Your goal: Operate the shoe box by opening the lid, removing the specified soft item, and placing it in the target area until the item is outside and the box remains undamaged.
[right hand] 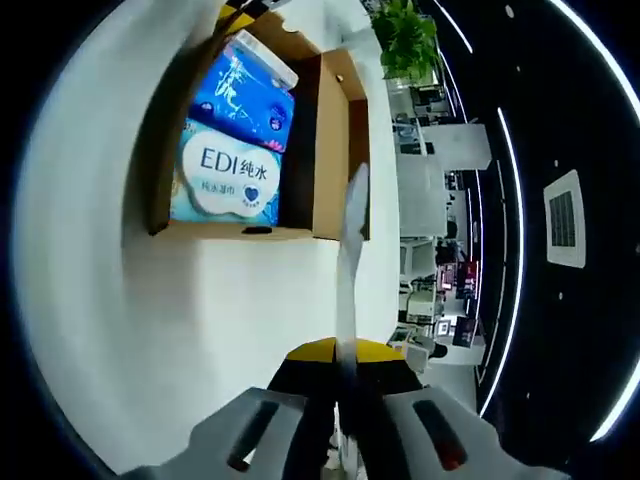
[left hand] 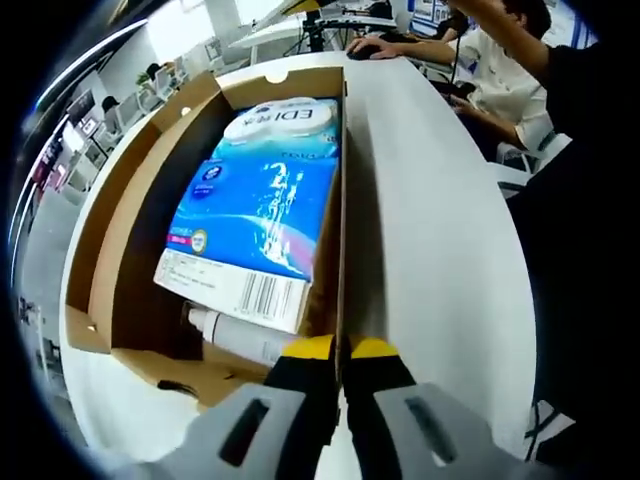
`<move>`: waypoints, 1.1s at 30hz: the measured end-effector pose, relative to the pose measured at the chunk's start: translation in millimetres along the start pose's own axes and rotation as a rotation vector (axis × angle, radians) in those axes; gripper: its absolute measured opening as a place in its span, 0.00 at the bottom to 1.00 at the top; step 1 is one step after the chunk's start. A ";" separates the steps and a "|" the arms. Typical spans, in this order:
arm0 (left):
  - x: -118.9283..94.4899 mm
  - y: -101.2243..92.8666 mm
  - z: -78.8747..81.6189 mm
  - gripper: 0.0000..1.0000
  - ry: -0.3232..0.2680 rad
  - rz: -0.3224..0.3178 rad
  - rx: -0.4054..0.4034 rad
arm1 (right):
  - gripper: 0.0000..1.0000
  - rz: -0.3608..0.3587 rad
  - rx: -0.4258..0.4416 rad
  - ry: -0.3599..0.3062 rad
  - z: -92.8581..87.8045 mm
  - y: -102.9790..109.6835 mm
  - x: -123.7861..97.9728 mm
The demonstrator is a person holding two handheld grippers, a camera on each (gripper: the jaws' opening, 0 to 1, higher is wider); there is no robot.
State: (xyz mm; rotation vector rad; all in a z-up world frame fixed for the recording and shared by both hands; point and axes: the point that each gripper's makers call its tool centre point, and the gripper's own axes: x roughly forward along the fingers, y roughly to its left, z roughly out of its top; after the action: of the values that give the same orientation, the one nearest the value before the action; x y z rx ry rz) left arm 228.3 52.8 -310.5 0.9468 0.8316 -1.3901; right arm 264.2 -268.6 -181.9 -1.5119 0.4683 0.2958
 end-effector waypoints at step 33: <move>0.2 -2.3 -6.8 0.02 0.094 0.019 -0.015 | 0.01 0.103 0.058 -0.095 -56.1 53.1 56.1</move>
State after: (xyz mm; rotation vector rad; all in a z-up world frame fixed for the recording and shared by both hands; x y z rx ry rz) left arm 226.5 59.0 -313.6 1.0126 0.8997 -1.3295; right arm 282.3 -327.4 -254.9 -1.4131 0.4767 0.4293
